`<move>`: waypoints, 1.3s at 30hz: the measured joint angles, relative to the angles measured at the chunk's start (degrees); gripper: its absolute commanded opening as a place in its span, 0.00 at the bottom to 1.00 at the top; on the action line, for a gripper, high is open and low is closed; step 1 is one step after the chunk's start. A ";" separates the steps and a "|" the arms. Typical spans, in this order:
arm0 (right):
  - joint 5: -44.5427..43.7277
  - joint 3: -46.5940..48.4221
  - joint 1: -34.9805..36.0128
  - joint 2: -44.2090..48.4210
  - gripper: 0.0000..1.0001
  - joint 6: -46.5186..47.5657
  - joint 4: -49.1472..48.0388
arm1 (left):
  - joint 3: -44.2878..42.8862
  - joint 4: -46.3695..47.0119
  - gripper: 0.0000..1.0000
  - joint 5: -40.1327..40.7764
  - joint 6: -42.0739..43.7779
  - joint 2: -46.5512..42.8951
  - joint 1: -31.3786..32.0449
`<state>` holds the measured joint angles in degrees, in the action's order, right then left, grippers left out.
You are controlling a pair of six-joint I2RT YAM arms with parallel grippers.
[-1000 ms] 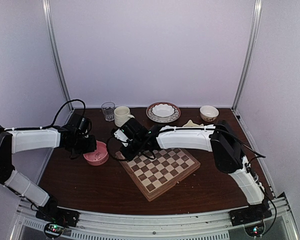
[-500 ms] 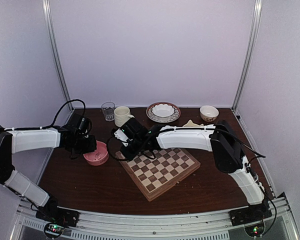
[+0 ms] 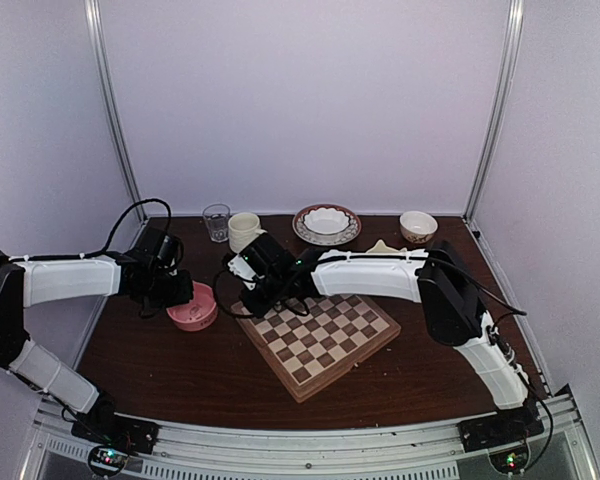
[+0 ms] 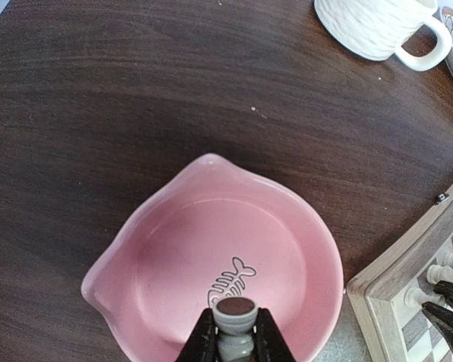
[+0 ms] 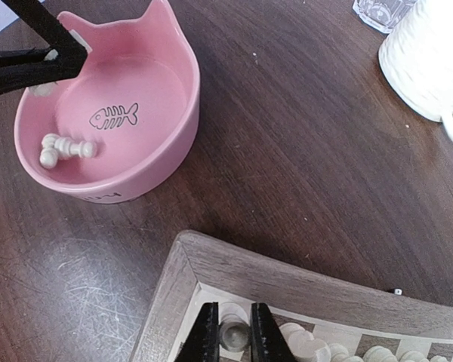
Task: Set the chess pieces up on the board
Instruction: Adjust the rook at h1, then pass from the left arm to the right
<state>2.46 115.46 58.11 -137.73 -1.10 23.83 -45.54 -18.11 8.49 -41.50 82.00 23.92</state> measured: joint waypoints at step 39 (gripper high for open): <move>1.36 -1.60 0.31 4.15 0.48 0.02 -0.11 | 1.42 0.68 0.05 -2.71 -0.02 -3.82 0.00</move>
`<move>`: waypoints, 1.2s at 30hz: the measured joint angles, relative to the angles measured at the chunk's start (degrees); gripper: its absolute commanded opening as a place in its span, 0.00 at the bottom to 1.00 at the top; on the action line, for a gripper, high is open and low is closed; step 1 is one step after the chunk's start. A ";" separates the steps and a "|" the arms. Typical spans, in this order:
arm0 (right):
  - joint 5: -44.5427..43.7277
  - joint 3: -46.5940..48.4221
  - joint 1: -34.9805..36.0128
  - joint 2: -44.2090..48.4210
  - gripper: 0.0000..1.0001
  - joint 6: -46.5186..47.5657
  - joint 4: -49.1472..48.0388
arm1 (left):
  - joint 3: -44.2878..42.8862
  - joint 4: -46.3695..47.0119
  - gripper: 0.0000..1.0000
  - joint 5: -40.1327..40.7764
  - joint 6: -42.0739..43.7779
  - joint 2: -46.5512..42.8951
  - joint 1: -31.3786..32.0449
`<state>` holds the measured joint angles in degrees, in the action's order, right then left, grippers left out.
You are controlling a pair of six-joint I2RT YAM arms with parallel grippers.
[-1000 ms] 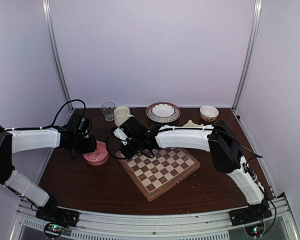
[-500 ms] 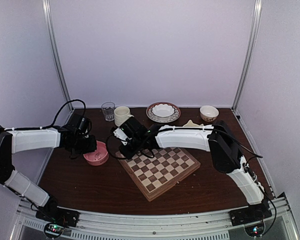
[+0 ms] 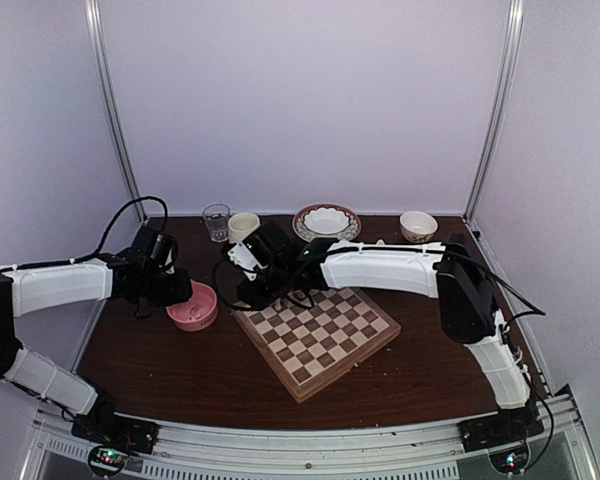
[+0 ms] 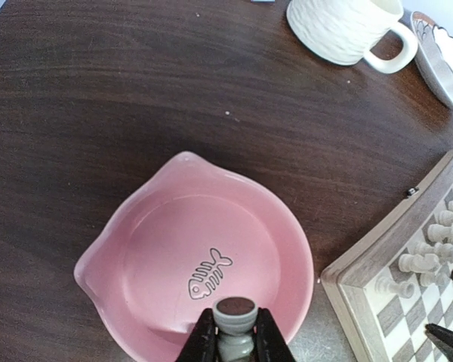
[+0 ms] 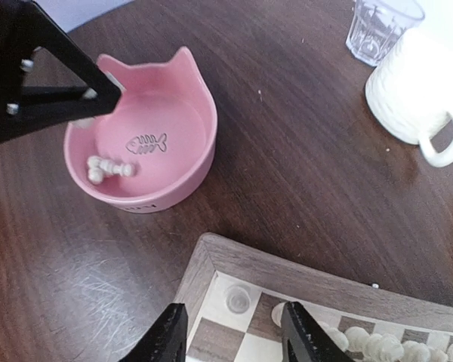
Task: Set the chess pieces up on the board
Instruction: Pass from the left arm to the right
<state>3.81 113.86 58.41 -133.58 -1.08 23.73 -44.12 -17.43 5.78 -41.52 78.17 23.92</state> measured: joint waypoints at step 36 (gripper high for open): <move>1.70 -72.43 2.21 51.93 0.61 -10.95 -52.06 | 1.18 31.58 0.01 6.49 -44.06 3.06 33.86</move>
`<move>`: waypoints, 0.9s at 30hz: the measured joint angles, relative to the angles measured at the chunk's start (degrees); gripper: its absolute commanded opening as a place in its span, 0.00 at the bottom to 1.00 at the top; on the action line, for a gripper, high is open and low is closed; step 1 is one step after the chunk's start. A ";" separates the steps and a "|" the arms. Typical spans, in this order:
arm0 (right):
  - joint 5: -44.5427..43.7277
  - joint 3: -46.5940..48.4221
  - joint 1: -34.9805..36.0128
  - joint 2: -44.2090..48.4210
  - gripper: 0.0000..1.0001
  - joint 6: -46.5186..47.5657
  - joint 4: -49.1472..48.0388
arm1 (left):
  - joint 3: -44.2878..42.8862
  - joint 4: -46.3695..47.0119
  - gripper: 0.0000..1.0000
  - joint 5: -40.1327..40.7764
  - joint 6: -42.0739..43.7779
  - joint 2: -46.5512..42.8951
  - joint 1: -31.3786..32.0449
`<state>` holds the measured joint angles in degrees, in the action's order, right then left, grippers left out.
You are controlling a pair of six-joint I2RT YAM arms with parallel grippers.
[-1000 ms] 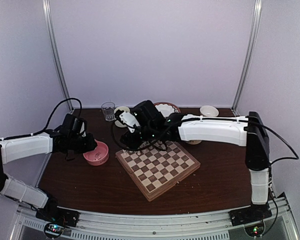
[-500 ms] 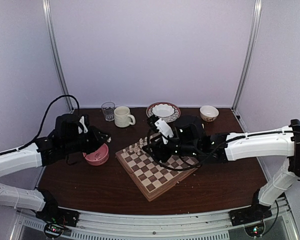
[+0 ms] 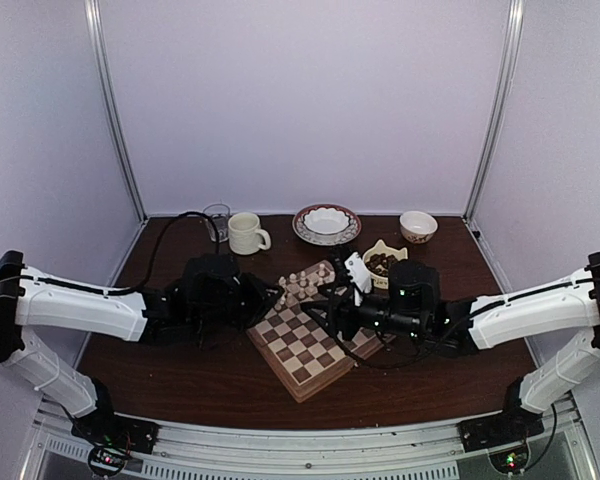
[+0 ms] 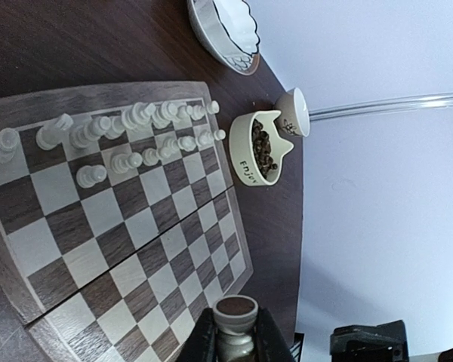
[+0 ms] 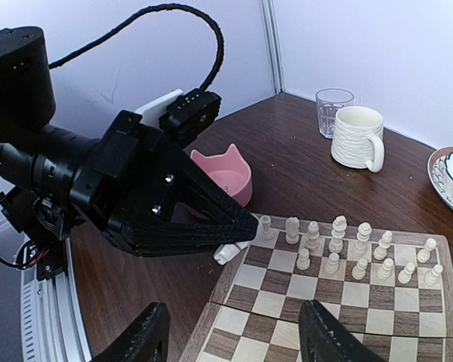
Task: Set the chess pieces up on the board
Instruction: Pass from the left arm to the right
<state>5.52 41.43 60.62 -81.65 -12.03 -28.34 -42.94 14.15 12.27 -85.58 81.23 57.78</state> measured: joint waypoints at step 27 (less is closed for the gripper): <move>-0.52 -1.01 -0.17 -4.96 0.46 -2.80 -7.08 | -3.74 10.84 0.01 5.99 -5.62 6.95 6.08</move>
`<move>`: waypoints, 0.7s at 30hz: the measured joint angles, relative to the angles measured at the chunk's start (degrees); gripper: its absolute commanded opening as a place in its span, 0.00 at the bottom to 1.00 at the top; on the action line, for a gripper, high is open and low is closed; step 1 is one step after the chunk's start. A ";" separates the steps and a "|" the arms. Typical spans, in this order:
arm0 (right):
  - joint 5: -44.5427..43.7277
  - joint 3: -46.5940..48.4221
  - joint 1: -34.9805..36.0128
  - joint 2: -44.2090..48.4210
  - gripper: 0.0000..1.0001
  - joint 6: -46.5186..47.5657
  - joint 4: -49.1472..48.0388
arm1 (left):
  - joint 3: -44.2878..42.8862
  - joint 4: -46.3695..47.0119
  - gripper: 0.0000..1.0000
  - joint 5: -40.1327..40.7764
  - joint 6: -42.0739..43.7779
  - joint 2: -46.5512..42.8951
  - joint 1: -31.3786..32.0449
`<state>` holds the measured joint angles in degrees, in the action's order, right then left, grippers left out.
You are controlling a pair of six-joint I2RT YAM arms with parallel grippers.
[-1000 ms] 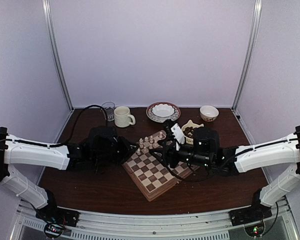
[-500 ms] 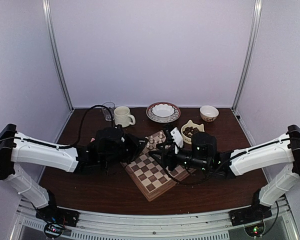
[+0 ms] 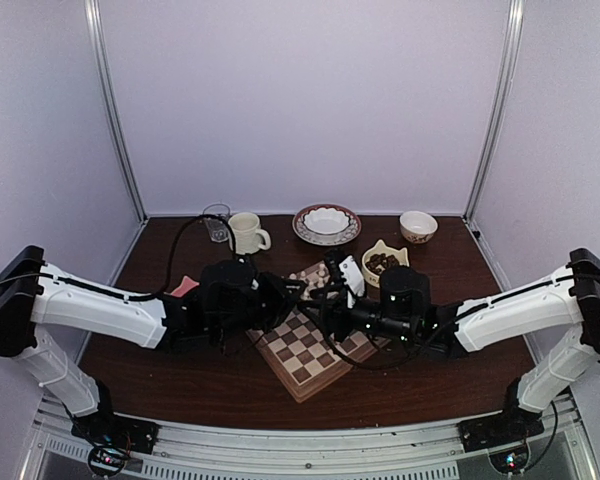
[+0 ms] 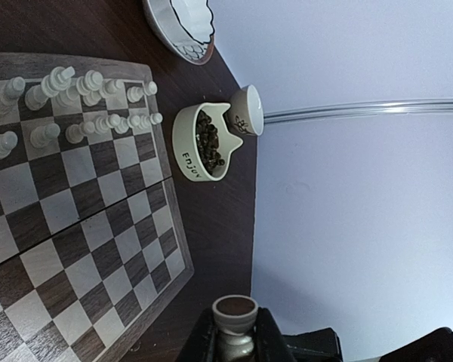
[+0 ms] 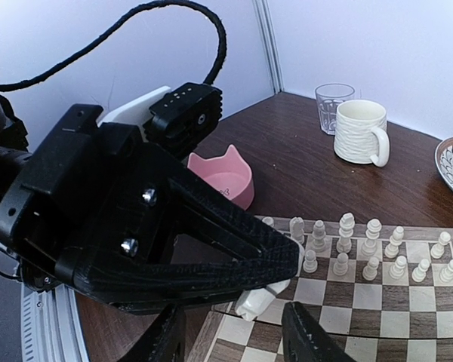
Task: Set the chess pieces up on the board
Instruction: Pass from the left arm to the right
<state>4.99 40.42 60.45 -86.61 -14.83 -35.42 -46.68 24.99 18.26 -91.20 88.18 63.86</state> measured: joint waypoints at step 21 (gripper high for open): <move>2.69 0.15 -2.99 -3.41 0.37 -4.52 -4.28 | 0.00 2.34 0.02 0.02 -0.76 1.14 0.22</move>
<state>7.68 40.58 57.45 -90.02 -19.35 -39.70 -46.68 27.33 18.28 -91.96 89.32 64.07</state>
